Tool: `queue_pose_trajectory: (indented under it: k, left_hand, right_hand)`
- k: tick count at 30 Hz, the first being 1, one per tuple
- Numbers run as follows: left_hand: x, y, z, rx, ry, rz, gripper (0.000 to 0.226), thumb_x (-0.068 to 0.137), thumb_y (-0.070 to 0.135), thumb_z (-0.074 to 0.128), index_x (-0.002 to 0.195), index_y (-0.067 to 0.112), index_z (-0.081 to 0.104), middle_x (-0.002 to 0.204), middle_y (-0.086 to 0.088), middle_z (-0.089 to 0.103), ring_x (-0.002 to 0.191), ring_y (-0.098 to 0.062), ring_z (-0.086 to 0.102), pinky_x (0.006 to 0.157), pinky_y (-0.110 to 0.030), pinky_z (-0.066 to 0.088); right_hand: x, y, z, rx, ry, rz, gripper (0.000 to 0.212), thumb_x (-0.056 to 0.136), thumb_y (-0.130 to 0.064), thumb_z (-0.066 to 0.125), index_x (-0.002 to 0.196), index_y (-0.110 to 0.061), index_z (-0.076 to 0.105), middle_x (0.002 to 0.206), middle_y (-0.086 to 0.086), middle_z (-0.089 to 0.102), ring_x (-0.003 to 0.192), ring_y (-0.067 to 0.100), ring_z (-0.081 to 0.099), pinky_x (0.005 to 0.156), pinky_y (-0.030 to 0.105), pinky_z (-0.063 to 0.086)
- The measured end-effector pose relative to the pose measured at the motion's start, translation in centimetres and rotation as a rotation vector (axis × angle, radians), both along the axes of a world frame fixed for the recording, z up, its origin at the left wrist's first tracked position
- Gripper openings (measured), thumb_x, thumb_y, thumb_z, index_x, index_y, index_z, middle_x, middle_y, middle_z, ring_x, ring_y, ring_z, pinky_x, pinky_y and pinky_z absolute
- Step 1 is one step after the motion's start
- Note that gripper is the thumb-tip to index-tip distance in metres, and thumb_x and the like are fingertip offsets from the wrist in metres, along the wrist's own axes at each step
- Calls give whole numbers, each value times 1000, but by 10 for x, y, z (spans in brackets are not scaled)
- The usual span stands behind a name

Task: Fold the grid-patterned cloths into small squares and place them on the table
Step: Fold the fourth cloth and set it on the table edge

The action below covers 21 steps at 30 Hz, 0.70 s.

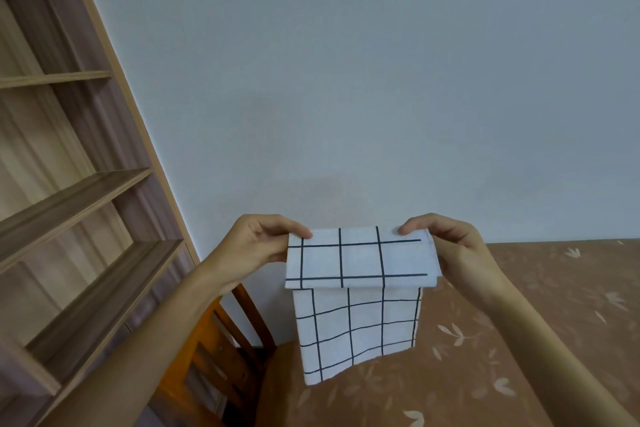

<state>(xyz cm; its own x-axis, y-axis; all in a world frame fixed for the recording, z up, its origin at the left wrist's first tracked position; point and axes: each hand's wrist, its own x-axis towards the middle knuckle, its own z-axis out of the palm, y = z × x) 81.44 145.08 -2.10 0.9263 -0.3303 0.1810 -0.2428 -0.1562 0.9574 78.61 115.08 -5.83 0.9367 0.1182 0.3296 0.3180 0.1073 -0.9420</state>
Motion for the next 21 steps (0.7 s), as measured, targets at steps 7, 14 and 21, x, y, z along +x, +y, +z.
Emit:
queue_pose_trajectory:
  k: [7, 14, 21]
  left_hand:
    - [1, -2, -2, -96, 63, 72, 18, 94, 6, 60, 99, 6, 77, 100, -13, 77, 94, -23, 73, 79, -28, 61]
    - [1, -12, -3, -222, -98, 146, 41, 67, 15, 85, 107, 19, 76, 116, -19, 72, 114, -45, 64, 105, -53, 50]
    - [-5, -21, -5, -199, 5, 61, 53, 77, 15, 77, 128, 19, 63, 116, -8, 75, 111, -20, 70, 93, -34, 57]
  right_hand:
    - [7, 1, 0, 118, 58, 25, 47, 89, -1, 35, 82, -8, 80, 96, 12, 75, 90, 26, 67, 72, 30, 54]
    - [9, 5, -6, -99, 106, -51, 65, 74, -49, 83, 132, -42, 57, 106, 2, 76, 101, 21, 73, 90, 38, 55]
    - [5, 19, -3, -23, 68, -88, 22, 84, -8, 76, 106, -8, 73, 99, 10, 79, 94, 28, 75, 76, 31, 62]
